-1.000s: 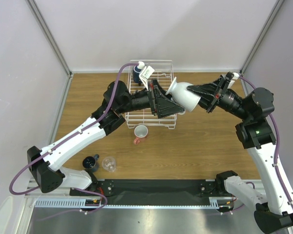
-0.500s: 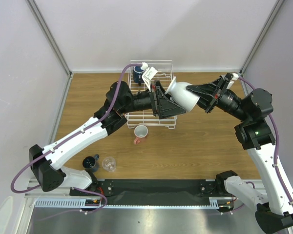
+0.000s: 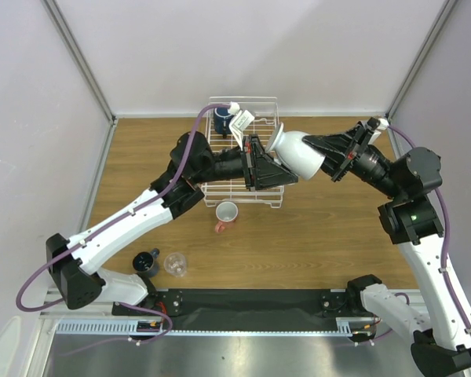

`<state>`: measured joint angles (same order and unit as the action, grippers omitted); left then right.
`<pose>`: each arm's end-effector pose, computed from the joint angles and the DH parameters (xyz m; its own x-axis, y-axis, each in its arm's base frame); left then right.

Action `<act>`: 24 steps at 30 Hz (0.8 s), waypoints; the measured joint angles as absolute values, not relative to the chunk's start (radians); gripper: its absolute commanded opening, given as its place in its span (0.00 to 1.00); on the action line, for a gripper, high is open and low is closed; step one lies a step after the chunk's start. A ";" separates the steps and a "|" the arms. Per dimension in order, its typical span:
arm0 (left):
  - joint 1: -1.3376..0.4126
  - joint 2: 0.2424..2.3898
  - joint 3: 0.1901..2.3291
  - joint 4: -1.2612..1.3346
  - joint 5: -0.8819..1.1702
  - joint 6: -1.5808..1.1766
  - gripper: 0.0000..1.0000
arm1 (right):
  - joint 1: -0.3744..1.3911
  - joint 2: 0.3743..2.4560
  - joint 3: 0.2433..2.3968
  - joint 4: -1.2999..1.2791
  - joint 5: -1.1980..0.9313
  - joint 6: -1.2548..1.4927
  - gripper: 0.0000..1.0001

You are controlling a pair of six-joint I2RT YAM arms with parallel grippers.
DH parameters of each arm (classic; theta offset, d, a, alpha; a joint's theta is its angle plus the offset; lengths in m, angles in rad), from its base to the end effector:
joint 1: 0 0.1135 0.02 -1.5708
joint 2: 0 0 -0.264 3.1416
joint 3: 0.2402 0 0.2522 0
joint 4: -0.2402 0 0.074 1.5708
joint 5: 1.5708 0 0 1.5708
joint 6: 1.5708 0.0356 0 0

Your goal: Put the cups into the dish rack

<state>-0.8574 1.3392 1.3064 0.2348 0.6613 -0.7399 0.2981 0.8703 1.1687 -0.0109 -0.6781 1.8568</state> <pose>0.1839 -0.2459 0.4429 -0.5708 -0.1535 -0.8066 0.8200 -0.0569 -0.5695 0.1501 0.0695 0.4735 -0.8476 0.5212 0.0999 -0.0333 -0.2401 0.9702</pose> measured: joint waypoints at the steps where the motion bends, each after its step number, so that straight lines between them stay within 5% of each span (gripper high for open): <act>1: -0.859 1.336 1.306 0.237 0.660 -0.735 0.00 | 0.301 0.867 1.167 -0.007 -0.677 1.855 0.02; 9: -0.867 1.332 1.315 0.162 0.640 -0.669 0.00 | 0.304 0.824 1.135 -0.058 -0.655 1.802 0.50; 15: -0.863 1.332 1.315 0.082 0.599 -0.632 0.00 | 0.292 0.810 1.106 -0.122 -0.663 1.757 0.75; 24: -0.804 1.330 1.337 -0.054 0.498 -0.560 0.00 | 0.119 0.759 1.105 -0.367 -0.756 1.584 0.81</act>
